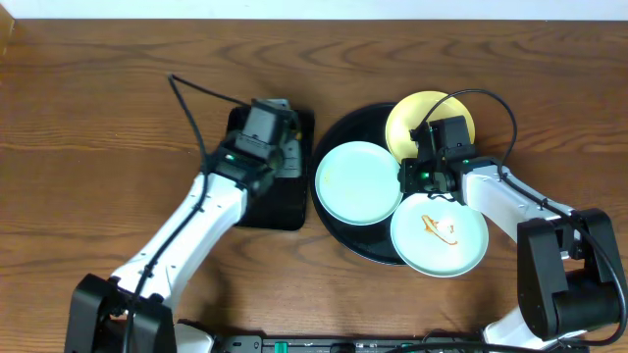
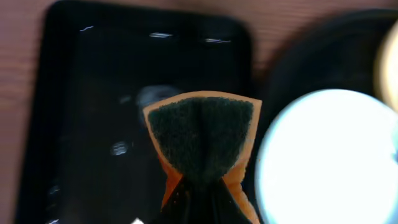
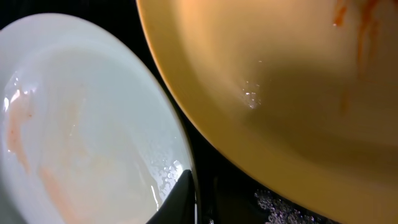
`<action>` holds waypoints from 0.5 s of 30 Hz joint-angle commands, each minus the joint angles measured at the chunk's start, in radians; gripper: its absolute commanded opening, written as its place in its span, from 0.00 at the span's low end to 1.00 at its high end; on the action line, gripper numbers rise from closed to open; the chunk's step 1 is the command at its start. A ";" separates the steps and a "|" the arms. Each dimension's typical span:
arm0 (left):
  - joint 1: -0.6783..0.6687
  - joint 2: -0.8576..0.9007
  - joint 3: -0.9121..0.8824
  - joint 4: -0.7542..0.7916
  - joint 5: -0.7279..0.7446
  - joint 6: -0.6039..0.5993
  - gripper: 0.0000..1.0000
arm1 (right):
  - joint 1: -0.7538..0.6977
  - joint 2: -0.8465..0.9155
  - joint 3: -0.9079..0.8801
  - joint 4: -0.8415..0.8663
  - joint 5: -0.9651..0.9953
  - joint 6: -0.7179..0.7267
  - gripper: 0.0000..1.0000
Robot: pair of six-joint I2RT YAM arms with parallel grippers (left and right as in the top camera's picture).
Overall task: Clean dirty plates on tray and stack at the side
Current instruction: 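Return the sponge to the black tray with the left gripper, then grasp the cleaned pale green plate rim with the right gripper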
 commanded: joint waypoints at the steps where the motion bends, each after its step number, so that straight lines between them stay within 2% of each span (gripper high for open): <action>1: 0.040 0.013 -0.001 -0.016 -0.011 0.016 0.08 | 0.001 0.021 -0.009 0.003 0.009 0.006 0.10; 6: 0.050 0.016 -0.001 -0.016 -0.012 0.016 0.08 | 0.002 0.027 -0.009 0.027 -0.026 0.006 0.01; 12: 0.050 0.016 -0.001 -0.020 -0.012 0.017 0.08 | 0.001 0.011 -0.004 0.075 -0.099 -0.026 0.01; 15: 0.050 0.016 -0.002 -0.020 -0.012 0.017 0.08 | -0.004 -0.035 0.013 0.079 -0.099 -0.086 0.01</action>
